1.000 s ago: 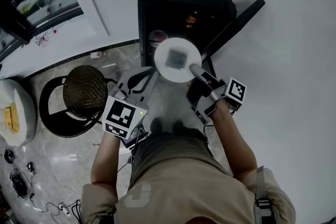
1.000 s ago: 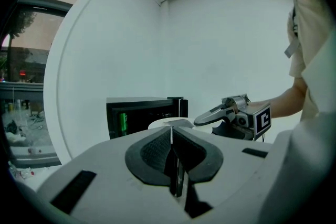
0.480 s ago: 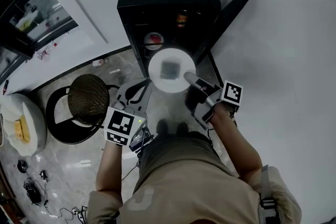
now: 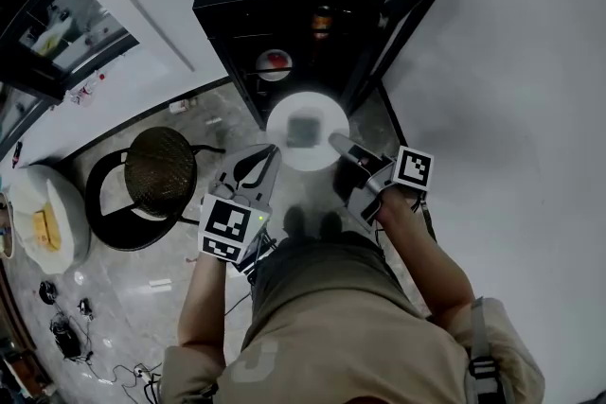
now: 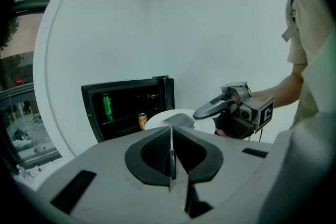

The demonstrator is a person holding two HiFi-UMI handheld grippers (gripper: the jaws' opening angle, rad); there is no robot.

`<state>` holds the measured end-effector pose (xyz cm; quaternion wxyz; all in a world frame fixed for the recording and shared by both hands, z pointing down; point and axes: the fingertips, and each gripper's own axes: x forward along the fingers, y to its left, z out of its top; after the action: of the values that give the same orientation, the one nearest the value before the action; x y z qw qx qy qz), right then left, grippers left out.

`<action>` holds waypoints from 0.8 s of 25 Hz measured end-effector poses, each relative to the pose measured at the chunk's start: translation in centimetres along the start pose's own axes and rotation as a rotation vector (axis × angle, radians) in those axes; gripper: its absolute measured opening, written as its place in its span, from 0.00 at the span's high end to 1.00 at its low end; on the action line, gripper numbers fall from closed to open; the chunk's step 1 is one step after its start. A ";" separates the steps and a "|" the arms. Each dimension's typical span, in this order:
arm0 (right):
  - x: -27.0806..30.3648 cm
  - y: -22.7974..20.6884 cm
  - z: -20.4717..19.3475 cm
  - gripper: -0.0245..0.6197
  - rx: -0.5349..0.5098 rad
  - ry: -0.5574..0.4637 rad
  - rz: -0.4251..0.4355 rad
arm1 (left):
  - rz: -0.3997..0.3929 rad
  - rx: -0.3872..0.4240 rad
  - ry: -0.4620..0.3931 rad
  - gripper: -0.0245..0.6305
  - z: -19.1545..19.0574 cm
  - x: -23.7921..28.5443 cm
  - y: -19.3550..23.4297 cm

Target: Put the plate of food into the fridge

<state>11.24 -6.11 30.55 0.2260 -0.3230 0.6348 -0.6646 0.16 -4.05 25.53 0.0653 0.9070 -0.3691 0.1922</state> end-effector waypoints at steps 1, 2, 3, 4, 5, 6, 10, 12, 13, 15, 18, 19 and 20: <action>-0.1 -0.4 0.1 0.90 0.000 0.004 -0.002 | 0.000 -0.003 0.006 0.93 -0.2 0.2 -0.3; -0.2 -0.8 0.2 0.90 0.000 0.008 -0.002 | 0.001 -0.006 0.012 0.93 -0.4 0.5 -0.6; -0.3 -1.2 0.2 0.90 0.000 0.012 0.000 | 0.001 -0.009 0.019 0.93 -0.6 0.7 -0.8; -0.4 -1.6 0.3 0.90 0.001 0.016 0.003 | 0.002 -0.012 0.028 0.93 -0.9 0.9 -1.1; -0.5 -2.0 0.3 0.90 0.005 0.019 0.005 | 0.003 -0.014 0.038 0.93 -1.2 1.1 -1.4; -0.6 -2.4 0.4 0.90 0.009 0.022 0.004 | 0.003 -0.014 0.049 0.93 -1.5 1.3 -1.7; -0.8 -3.8 1.2 0.90 0.016 0.025 0.001 | 0.020 0.005 0.092 0.93 -2.4 2.6 -2.6; -1.0 -4.2 1.4 0.90 0.012 0.030 0.005 | 0.032 0.008 0.112 0.93 -2.9 3.1 -3.0; -1.1 -4.5 1.5 0.90 0.009 0.033 0.003 | 0.036 0.009 0.121 0.93 -3.1 3.4 -3.3; -1.3 -5.0 1.8 0.90 0.004 0.040 -0.002 | 0.043 0.018 0.140 0.93 -3.5 3.8 -3.7; -1.6 -5.7 2.5 0.90 0.005 0.048 0.003 | 0.047 0.040 0.172 0.93 -3.9 4.5 -4.5; -1.6 -5.8 2.7 0.90 0.006 0.051 0.007 | 0.047 0.044 0.182 0.93 -4.1 4.8 -4.7; -1.6 -6.0 2.9 0.90 0.005 0.054 0.010 | 0.047 0.046 0.191 0.93 -4.3 5.1 -4.9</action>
<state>15.11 -6.45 36.23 0.2130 -0.3010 0.6405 -0.6736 5.59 -2.64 31.63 0.0746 0.8769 -0.3778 0.2877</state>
